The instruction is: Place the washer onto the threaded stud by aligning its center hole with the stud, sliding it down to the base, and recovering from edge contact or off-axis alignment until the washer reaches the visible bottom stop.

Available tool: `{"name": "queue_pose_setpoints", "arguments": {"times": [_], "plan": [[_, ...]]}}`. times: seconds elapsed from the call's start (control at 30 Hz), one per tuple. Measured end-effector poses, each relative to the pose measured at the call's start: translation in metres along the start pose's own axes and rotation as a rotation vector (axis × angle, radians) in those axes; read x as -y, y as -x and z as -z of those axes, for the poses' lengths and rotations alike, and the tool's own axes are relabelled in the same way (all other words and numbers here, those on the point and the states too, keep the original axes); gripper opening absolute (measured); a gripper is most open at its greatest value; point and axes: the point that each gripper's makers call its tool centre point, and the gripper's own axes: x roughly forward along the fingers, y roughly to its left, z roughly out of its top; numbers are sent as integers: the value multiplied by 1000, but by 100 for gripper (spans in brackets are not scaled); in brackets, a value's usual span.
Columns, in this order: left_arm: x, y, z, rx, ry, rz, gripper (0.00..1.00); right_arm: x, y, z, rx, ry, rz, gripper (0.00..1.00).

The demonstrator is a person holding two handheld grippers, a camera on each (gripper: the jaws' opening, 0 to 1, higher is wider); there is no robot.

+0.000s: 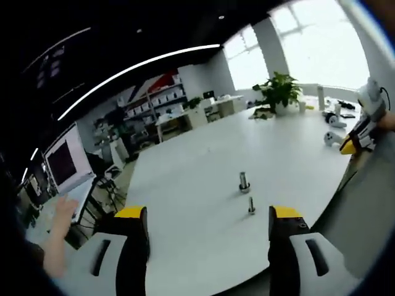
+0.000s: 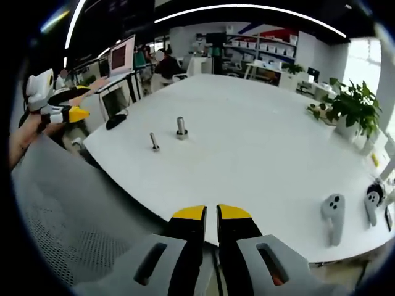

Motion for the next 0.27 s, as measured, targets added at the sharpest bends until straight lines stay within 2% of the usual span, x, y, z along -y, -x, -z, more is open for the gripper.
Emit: {"name": "queue_pose_setpoints", "arguments": {"times": [0.27], "plan": [[9,1,3,-12,-36,27,75,0,0,5,-27,18,7,9]]}}
